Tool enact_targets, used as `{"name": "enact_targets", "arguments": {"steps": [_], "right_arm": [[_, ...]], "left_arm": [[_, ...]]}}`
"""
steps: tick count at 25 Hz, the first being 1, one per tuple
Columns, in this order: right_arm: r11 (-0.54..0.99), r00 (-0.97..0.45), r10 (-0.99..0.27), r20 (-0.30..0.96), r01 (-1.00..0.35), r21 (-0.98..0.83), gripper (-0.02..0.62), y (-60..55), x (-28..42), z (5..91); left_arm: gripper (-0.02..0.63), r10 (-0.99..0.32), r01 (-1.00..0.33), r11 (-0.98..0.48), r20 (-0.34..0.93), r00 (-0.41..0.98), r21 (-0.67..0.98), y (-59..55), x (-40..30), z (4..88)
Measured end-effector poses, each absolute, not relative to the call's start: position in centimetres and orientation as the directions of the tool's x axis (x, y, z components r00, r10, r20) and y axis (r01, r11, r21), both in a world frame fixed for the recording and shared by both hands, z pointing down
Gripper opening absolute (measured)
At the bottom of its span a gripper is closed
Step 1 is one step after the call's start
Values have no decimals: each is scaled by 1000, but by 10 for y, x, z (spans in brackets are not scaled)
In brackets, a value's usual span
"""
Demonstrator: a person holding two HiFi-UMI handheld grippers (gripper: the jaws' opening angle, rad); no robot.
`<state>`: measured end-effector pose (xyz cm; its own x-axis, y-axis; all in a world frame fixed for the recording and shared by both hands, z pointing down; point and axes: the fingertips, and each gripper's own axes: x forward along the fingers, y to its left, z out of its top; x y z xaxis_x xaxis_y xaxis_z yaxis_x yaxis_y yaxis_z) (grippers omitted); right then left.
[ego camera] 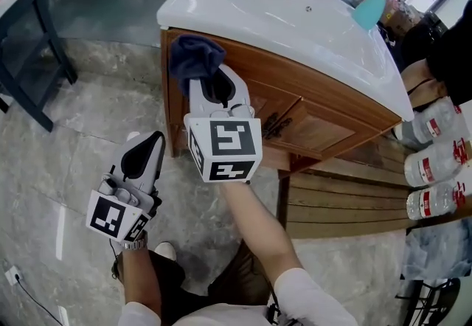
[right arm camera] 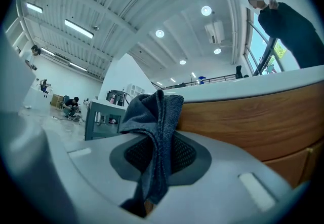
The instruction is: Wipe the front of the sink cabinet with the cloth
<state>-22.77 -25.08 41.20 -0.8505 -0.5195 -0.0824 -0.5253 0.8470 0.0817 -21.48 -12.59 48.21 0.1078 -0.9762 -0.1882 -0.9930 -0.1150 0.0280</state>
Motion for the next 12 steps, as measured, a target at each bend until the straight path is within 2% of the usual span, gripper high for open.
{"name": "enact_targets", "arguments": {"steps": [12], "right_arm": [[763, -767, -634, -100, -641, 80, 61, -293, -129, 407]], "left_arm": [[-3, -981, -988, -152, -129, 148, 24, -147, -202, 505]]}}
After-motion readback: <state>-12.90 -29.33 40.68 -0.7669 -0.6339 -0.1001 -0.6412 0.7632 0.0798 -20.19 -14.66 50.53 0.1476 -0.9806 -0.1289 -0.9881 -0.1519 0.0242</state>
